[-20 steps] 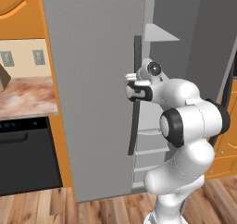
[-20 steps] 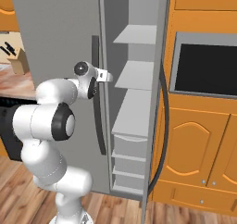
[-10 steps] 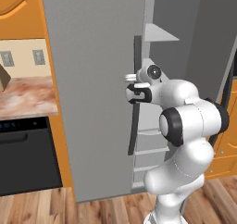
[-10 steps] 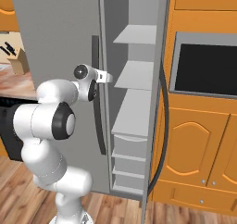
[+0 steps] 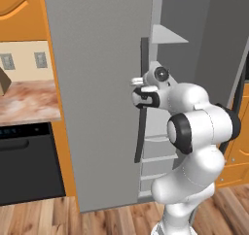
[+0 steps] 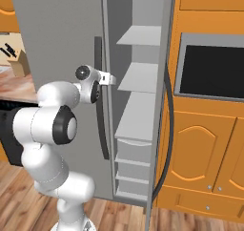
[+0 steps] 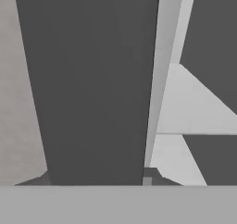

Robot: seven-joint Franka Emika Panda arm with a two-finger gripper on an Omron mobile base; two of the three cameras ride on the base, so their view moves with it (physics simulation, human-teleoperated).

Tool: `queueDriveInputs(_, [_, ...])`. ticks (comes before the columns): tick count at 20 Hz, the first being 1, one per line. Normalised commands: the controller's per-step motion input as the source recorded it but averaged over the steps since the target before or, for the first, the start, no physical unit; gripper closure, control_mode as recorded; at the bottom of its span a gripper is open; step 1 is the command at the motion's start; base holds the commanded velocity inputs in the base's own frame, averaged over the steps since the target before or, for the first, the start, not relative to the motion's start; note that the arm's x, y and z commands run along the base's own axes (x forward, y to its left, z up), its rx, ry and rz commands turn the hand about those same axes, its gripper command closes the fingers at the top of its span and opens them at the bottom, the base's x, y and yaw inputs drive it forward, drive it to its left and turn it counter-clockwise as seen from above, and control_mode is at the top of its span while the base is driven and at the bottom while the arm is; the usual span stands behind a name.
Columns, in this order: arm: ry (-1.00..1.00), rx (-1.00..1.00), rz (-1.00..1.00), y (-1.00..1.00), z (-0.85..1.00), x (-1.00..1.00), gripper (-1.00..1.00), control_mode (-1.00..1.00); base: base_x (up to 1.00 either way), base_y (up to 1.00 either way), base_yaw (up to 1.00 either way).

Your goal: Retrieve a lemon from the fridge and place it on the cutting board with the fish.

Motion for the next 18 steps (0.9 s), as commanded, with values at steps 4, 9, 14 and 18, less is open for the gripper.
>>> queueDriveInputs(4, [0.17, -0.02, -0.04, 0.36, 0.03, -0.10, 1.00, -1.00, 0.00, 0.00, 0.00])
queueDriveInputs(9, [0.11, 0.00, -0.09, 0.41, 0.05, -0.63, 1.00, -1.00, 0.00, 0.00, 0.00])
queueDriveInputs(14, [0.00, 0.00, -0.18, 0.47, 0.01, -0.97, 1.00, -1.00, 0.00, 0.00, 0.00])
queueDriveInputs(18, [0.05, 0.00, -0.26, 0.43, 0.05, -1.00, 1.00, -1.00, 0.00, 0.00, 0.00])
